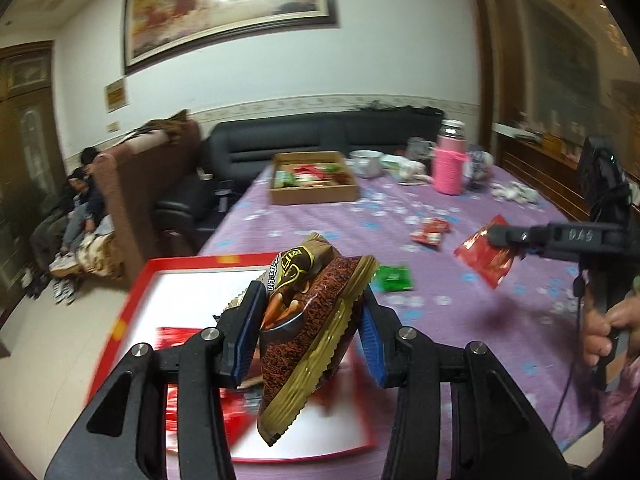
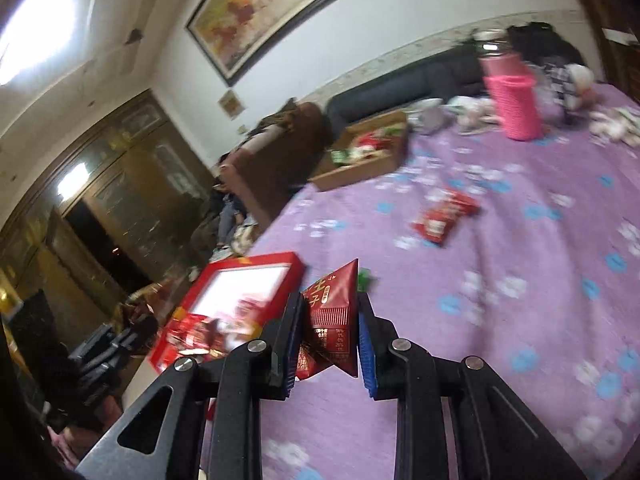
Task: Organize snacks
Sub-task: 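Open both grippers over the red-rimmed tray to drop both packets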
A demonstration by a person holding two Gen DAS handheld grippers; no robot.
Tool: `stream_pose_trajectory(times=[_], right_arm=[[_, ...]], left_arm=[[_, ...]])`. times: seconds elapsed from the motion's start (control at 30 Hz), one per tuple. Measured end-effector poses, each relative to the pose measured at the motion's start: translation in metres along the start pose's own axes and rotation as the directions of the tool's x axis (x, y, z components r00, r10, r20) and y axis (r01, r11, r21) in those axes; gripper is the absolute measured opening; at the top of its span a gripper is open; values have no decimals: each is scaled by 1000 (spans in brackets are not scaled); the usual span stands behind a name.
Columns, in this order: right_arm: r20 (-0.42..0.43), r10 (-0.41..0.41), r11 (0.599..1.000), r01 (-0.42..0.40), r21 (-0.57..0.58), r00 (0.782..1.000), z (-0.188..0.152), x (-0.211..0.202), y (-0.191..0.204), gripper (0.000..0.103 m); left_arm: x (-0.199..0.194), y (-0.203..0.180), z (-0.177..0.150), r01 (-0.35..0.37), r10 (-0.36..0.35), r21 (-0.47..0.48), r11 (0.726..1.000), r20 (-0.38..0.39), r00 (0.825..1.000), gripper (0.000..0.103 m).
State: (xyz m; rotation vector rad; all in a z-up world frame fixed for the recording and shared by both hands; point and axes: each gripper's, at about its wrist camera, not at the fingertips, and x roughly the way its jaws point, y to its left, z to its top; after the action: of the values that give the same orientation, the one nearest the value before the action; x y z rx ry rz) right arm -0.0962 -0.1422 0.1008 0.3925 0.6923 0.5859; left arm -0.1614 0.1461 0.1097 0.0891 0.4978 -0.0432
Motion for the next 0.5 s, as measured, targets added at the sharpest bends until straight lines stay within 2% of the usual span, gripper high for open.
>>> stream_pose_trajectory(times=[0.07, 0.23, 0.37, 0.5], right_arm=[[-27, 42, 999, -42, -17, 999, 8, 21, 20, 25], [-105, 87, 988, -99, -115, 991, 10, 79, 78, 25], [-193, 97, 979, -129, -158, 976, -1, 132, 115, 25], [-264, 58, 969, -118, -218, 963, -13, 179, 143, 25]], left_arm=[[1, 18, -5, -34, 34, -11, 999, -5, 999, 43], [9, 52, -20, -91, 89, -24, 996, -49, 995, 43], [19, 68, -29, -119, 117, -20, 993, -72, 990, 43], [33, 76, -28, -128, 127, -3, 992, -91, 988, 43]])
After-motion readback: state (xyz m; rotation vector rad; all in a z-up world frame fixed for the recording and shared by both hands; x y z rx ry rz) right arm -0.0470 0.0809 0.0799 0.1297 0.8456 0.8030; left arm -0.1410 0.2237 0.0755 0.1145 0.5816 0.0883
